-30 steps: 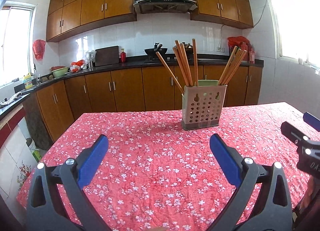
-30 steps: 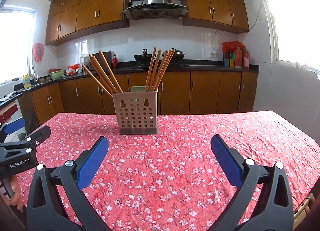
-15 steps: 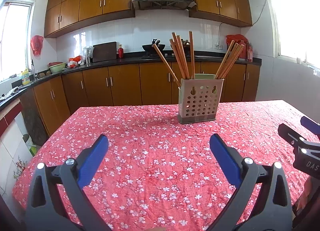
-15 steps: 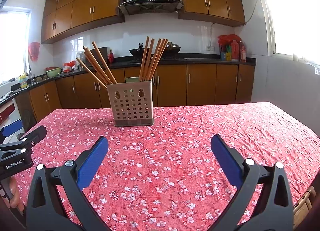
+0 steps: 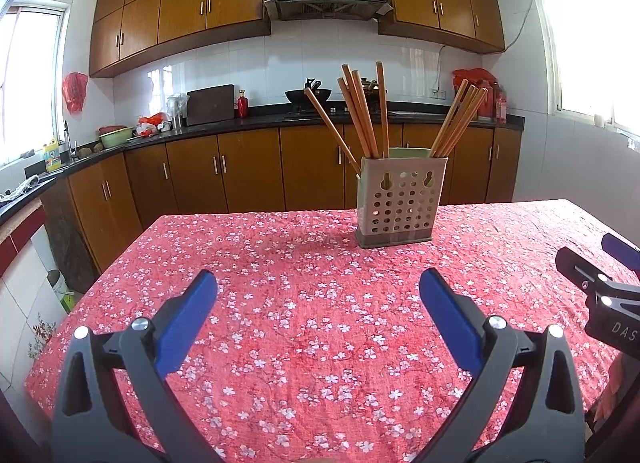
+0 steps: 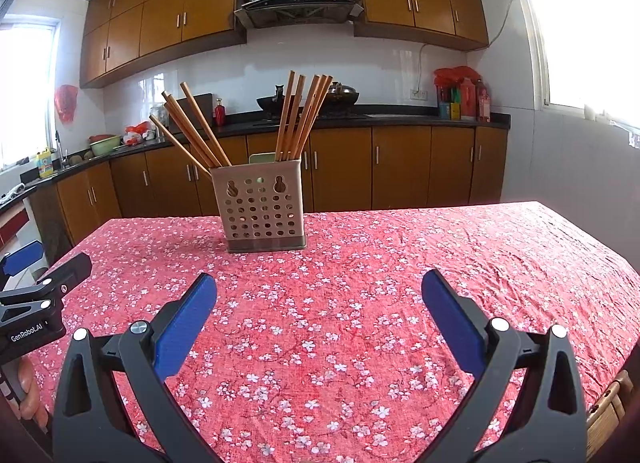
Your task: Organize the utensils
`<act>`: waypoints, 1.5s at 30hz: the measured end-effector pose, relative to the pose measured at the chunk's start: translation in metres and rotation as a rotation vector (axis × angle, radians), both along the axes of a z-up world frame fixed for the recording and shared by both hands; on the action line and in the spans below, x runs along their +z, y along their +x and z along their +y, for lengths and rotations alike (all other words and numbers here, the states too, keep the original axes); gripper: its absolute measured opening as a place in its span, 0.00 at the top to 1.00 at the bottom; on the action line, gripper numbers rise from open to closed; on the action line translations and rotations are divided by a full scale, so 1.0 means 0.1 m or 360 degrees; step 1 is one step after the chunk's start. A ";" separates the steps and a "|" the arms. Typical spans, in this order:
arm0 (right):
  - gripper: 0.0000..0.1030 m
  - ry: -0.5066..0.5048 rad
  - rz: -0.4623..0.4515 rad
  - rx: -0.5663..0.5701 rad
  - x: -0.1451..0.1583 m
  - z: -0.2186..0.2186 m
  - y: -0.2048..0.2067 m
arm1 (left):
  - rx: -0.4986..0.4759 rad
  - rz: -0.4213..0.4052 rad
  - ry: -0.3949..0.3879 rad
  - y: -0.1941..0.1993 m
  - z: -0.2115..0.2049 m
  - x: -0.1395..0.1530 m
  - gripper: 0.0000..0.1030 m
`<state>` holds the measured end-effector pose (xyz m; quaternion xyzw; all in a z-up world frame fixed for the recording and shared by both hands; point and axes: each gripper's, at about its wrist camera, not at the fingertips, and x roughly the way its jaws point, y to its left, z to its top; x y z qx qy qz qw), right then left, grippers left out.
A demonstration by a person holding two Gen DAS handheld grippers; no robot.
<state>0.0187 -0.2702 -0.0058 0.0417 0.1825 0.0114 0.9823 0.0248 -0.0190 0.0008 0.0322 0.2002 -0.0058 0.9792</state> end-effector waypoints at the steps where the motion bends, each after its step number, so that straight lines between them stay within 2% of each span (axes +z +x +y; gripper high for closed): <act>1: 0.02 0.0002 0.0001 0.0000 0.00 0.00 0.00 | -0.0001 0.0001 -0.0002 0.00 0.00 0.00 0.04; 45: 0.02 0.0014 0.0009 -0.0007 -0.02 -0.01 0.03 | 0.0004 0.0021 -0.0009 0.04 0.00 0.00 0.04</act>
